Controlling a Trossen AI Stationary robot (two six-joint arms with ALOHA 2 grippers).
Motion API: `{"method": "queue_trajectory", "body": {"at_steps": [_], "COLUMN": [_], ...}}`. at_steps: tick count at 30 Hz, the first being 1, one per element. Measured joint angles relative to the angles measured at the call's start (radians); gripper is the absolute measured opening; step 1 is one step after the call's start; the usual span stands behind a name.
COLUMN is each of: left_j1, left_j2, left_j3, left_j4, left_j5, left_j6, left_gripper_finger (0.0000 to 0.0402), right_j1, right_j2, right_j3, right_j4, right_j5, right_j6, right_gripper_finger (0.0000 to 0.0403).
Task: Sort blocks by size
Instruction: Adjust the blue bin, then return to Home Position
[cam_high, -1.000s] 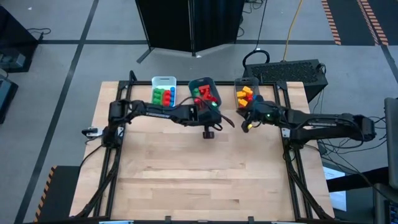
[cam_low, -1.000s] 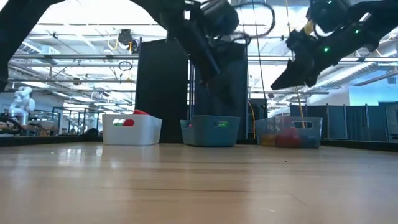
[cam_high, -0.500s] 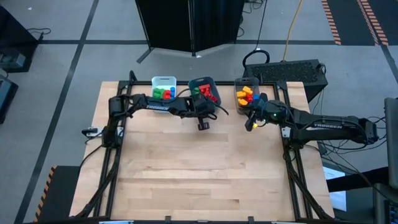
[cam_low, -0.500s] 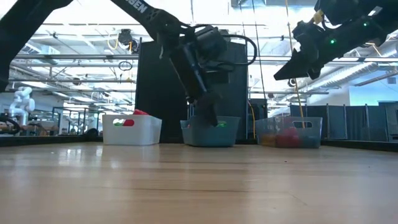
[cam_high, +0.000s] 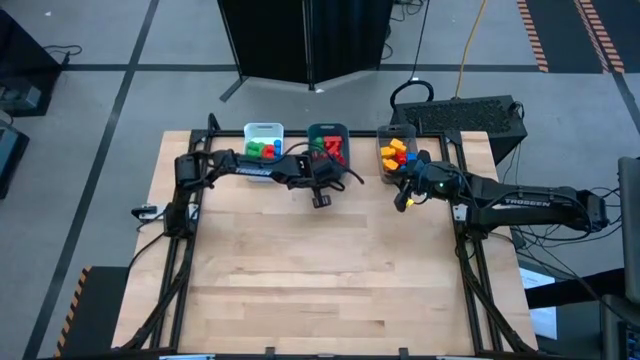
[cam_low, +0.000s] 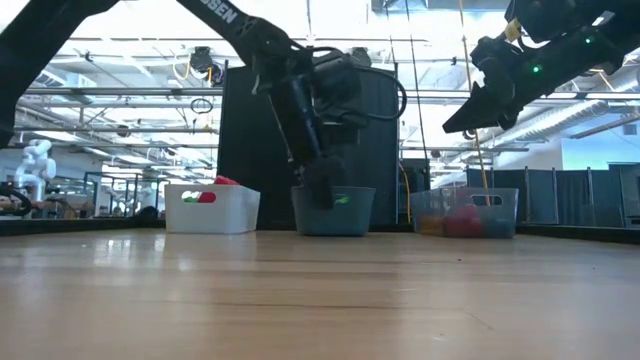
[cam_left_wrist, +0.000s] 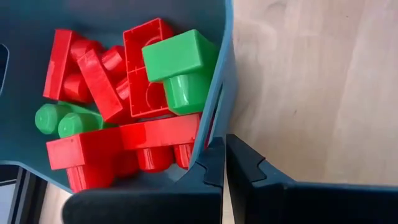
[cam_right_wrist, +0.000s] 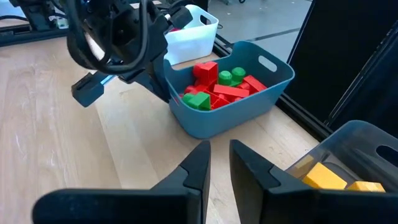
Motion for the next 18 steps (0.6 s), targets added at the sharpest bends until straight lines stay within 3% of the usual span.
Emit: {"method": "queue_trajectory", "body": {"at_steps": [6,12,18], "left_j1": [-0.032,-0.084,-0.091], "left_j2": [-0.015,-0.139,-0.293], "left_j3": [0.001,0.003,-0.006], "left_j4": [0.003,-0.009,-0.031], "left_j5": [-0.008,-0.004,0.091], "left_j6": [-0.001,0.0,-0.018], "left_gripper_finger": [0.0,0.0,0.0], "right_j1": [0.0,0.0,0.024], "right_j2": [0.0,-0.005,-0.012], "right_j3": [0.0,0.0,0.0], "right_j4": [0.0,-0.008,0.113], "right_j5": [0.0,-0.008,-0.196], "right_j6": [0.0,0.008,0.02], "right_gripper_finger": [0.0043,0.0043,0.0038]}}
